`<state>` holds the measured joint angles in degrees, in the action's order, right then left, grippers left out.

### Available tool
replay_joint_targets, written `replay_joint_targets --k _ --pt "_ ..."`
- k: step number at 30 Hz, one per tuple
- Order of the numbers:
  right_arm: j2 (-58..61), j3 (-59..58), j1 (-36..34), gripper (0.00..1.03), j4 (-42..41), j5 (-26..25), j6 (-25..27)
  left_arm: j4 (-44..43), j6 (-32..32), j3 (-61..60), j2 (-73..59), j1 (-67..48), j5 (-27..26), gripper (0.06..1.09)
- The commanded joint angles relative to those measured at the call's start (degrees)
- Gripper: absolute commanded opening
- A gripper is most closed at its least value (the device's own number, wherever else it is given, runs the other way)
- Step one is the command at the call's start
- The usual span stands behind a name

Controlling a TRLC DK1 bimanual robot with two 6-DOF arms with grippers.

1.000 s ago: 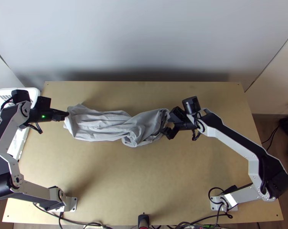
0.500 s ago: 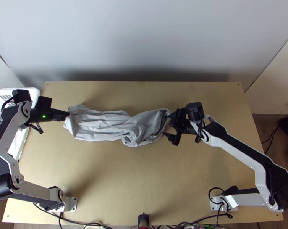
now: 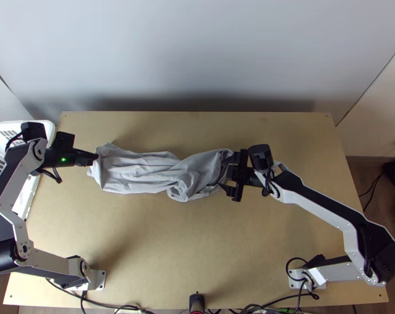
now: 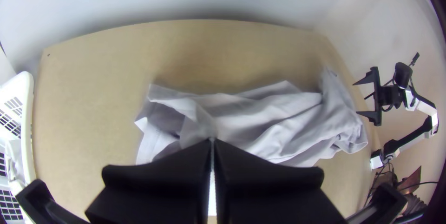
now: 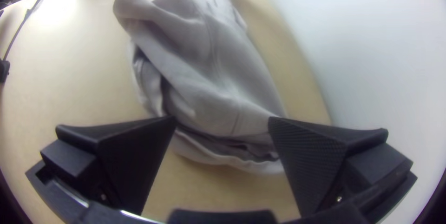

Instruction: Fold the t-shirt

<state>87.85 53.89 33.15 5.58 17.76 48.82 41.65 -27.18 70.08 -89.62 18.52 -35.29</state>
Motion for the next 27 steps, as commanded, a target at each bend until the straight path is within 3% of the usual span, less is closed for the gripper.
replay_joint_targets --k 1,5,7,19,23,26,27 --pt "3.55 1.48 -0.27 0.90 -2.86 0.00 -2.06 0.19 0.11 0.05 0.33 -0.24 0.48 0.09" --pt "6.45 3.68 -1.77 0.90 -3.04 0.00 -4.43 0.28 0.11 -0.04 0.77 -0.24 0.57 0.09" --pt "7.77 4.56 -2.30 0.85 -3.04 0.00 -4.78 0.36 0.11 0.05 0.94 -0.24 0.66 0.09" --pt "10.06 5.70 -3.00 0.82 -3.74 0.52 -5.22 0.45 0.20 0.40 1.38 0.28 0.83 0.09" --pt "9.88 6.76 -3.35 0.40 -3.74 1.67 -7.51 0.45 0.20 0.40 1.47 0.28 0.83 0.09" --pt "9.79 7.55 -3.70 0.20 -3.65 2.19 -9.53 0.45 0.20 0.40 1.47 0.28 0.83 0.09" --pt "9.79 8.07 -4.05 0.18 -3.48 2.90 -10.32 0.45 0.20 0.40 1.47 0.28 0.83 0.09"
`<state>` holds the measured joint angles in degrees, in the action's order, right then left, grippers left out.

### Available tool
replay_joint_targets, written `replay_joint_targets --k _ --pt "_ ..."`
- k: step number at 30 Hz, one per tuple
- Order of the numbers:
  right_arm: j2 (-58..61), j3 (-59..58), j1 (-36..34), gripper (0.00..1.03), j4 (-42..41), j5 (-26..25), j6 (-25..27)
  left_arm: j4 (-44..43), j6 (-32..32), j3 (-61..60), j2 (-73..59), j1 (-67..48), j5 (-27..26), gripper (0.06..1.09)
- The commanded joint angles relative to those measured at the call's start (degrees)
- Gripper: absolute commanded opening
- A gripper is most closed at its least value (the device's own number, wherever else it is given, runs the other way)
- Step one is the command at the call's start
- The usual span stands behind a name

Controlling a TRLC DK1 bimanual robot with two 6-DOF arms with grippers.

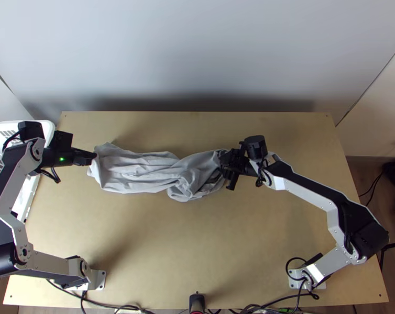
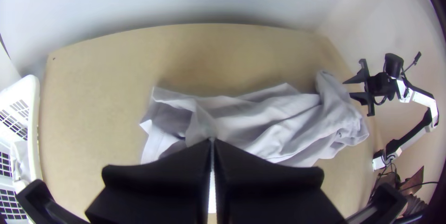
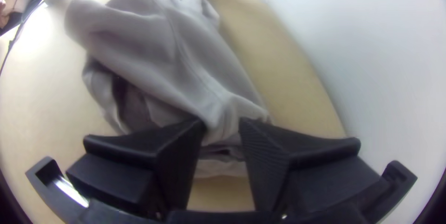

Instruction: Fold the t-shirt

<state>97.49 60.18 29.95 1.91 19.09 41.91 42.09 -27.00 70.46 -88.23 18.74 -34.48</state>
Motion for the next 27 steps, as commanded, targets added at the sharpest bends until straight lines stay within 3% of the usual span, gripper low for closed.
replay_joint_targets --k 1,7,20,27 --pt "0.15 2.40 -1.30 0.16 0.37 2.35 -4.91 0.01 0.02 0.03 0.16 0.15 0.11 0.09" --pt "0.42 6.61 -3.59 0.07 4.33 3.76 -9.83 0.10 -0.24 -0.06 0.60 0.68 0.03 0.09" --pt "0.68 7.76 -4.64 0.03 11.01 8.24 -8.07 0.01 -0.59 0.12 0.86 0.77 0.03 0.09" --pt "-4.07 10.13 -6.40 0.03 10.83 8.24 -15.90 -0.07 -0.51 1.44 5.61 0.15 -0.06 0.09"
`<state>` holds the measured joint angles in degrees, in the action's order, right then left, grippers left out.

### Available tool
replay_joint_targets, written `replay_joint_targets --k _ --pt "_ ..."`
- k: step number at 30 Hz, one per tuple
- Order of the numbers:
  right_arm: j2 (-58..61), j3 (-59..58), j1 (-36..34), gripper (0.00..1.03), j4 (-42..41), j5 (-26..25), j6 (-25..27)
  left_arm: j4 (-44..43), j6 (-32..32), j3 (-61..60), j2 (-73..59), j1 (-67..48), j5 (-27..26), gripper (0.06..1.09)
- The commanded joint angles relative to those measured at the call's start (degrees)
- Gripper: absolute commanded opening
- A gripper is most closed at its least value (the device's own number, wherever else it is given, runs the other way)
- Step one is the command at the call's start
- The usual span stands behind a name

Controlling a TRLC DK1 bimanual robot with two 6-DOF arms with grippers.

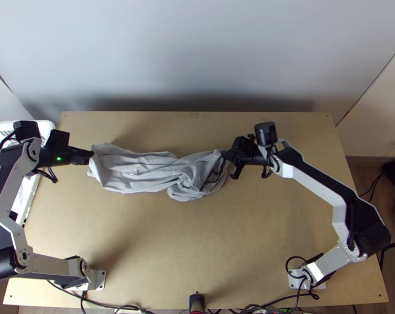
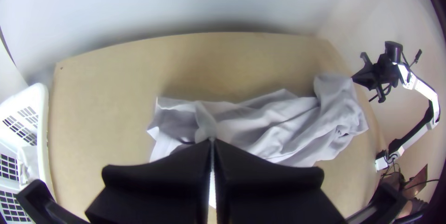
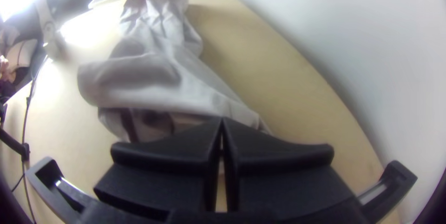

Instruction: Fold the t-shirt

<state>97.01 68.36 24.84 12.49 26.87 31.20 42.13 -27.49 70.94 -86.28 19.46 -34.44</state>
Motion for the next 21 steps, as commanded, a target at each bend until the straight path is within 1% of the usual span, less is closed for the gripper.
replay_joint_targets --k 1,6,11,14,17,21 --pt "-4.55 2.31 -1.55 0.03 0.25 0.46 -6.06 -0.29 -0.11 0.96 4.89 -1.18 -0.02 0.09" --pt "-8.95 2.83 -2.69 0.03 1.04 0.29 -9.93 -0.56 1.38 2.19 8.76 -5.14 -0.02 0.09" --pt "-14.04 1.78 -3.75 0.03 2.80 -0.33 -11.51 -0.56 2.70 4.21 11.49 -8.74 -0.02 0.09" --pt "-17.21 1.52 -3.75 0.03 5.35 -0.42 -11.60 -0.56 3.67 4.91 12.10 -10.50 -0.02 0.09" --pt "-21.25 0.46 -3.57 0.03 6.76 -1.91 -12.04 -0.56 3.75 4.91 14.03 -12.52 0.51 0.09" --pt "-26.35 0.72 -3.13 0.03 8.08 -5.78 -13.97 -0.64 4.72 5.70 16.23 -14.54 1.56 0.09"
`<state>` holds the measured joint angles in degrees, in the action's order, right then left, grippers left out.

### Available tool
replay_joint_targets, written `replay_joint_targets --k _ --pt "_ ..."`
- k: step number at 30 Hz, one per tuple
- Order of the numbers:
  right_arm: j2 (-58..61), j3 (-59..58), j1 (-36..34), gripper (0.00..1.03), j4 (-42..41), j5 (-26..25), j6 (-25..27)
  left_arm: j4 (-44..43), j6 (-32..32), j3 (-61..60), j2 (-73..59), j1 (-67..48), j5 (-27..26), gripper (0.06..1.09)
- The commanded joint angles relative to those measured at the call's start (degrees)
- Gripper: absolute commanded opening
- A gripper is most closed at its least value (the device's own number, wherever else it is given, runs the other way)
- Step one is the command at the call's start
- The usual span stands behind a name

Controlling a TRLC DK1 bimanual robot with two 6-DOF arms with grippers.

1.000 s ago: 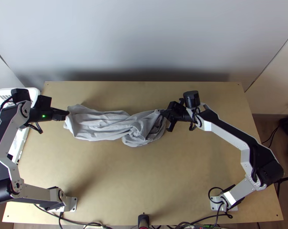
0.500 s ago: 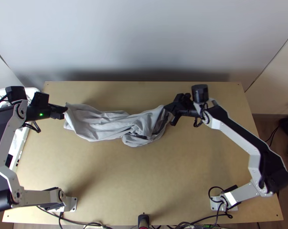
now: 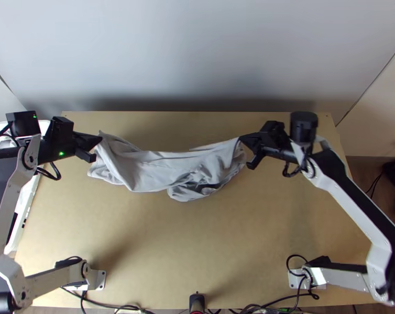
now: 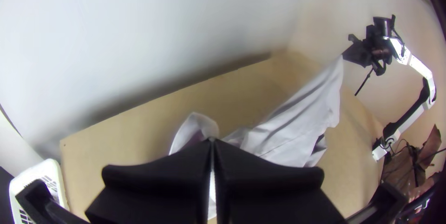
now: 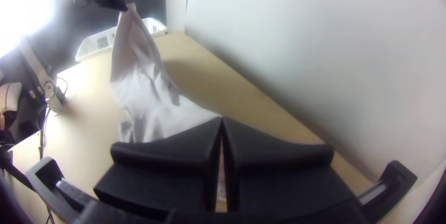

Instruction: Fold the t-shirt

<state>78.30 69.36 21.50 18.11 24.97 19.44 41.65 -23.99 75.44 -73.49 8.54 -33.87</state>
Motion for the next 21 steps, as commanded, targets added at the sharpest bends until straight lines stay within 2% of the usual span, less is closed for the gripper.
replay_joint_targets --k 1,10,15,18,21 --pt "-8.78 0.07 0.21 0.03 2.72 -4.76 -3.01 -0.16 1.49 1.47 4.24 -3.96 1.00 0.09" --pt "-15.81 0.60 0.48 0.03 4.57 -11.35 -5.91 -0.34 1.58 2.52 11.18 -4.23 2.14 0.09" --pt "-20.03 -0.28 4.43 0.03 5.18 -17.06 -5.29 -0.43 0.26 3.93 14.96 -4.84 2.75 0.09" --pt "-22.40 0.25 7.77 0.03 5.18 -21.46 -4.15 -0.52 2.72 6.39 16.37 -4.93 2.93 0.09" --pt "-24.51 1.21 8.91 0.03 5.18 -22.69 -4.06 -4.12 7.20 7.44 19.35 -4.84 4.51 0.09"
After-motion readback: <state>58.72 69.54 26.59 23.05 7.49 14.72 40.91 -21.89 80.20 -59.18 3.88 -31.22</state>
